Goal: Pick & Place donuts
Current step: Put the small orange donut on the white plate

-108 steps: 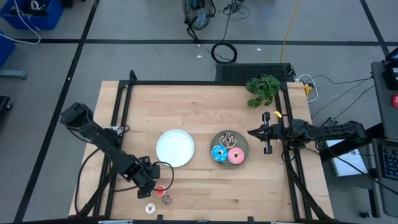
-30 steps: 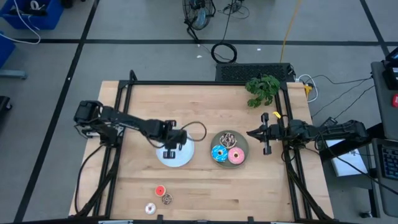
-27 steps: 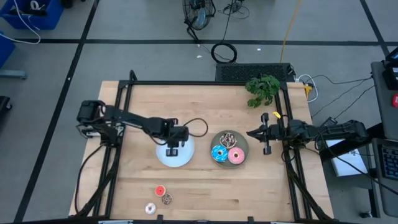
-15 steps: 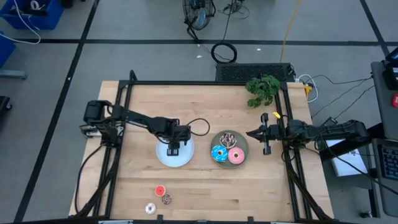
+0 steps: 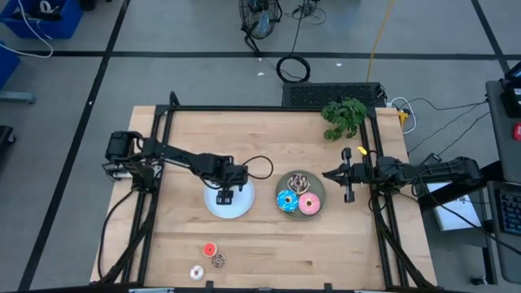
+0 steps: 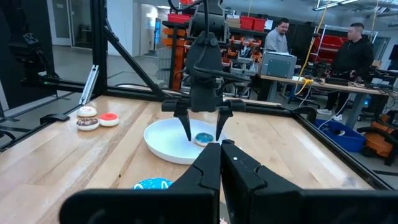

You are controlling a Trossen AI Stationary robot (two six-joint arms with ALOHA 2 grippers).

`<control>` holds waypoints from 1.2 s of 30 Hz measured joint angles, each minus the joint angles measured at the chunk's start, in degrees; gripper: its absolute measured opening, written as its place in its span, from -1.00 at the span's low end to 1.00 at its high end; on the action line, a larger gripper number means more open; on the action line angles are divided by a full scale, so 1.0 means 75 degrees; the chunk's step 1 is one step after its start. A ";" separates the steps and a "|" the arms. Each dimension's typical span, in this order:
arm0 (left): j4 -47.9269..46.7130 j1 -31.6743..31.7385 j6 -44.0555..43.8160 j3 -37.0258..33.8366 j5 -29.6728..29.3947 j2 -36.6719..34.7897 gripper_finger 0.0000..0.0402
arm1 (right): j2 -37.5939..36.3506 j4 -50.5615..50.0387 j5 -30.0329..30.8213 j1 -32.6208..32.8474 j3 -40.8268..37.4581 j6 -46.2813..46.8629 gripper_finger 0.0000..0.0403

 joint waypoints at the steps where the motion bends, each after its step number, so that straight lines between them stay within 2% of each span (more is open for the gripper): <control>1: -0.0002 0.0000 0.0028 0.0000 0.0000 0.0000 0.53 | 0.0000 0.0000 0.0000 0.0000 0.0000 -0.0003 -1.00; 6: -0.0159 0.0000 0.0292 0.0229 -0.0056 0.0000 0.58 | 0.0000 0.0000 0.0000 0.0002 0.0000 -0.0009 -1.00; 11: -0.1011 -0.0240 0.0306 0.1401 -0.0073 -0.0003 0.56 | -0.0002 0.0061 -0.0001 0.0001 0.0000 0.0004 -1.00; 14: -0.1850 -0.0514 -0.0171 0.2220 -0.0069 -0.0012 0.54 | -0.0003 0.0058 0.0000 0.0001 0.0000 0.0002 -1.00; 17: -0.2337 -0.0856 -0.0880 0.2640 0.0169 -0.0020 0.49 | -0.0003 0.0061 0.0000 0.0002 0.0000 -0.0052 -1.00; 22: -0.2553 -0.1725 -0.1601 0.2455 0.1353 -0.0020 0.31 | -0.0003 0.0090 0.0000 -0.0001 -0.0001 -0.0071 -1.00; 28: -0.1995 -0.3110 -0.3027 0.1813 0.1849 -0.0017 0.09 | -0.0003 0.0090 0.0000 0.0001 0.0000 -0.0070 -1.00; 30: -0.1919 -0.3523 -0.3502 0.1696 0.1773 -0.0017 0.04 | -0.0003 0.0107 0.0000 0.0001 -0.0002 -0.0076 -1.00; 36: -0.1861 -0.4413 -0.5126 0.1597 0.0741 -0.0017 -0.03 | 0.0000 0.0172 0.0003 -0.0001 0.0000 -0.0114 -1.00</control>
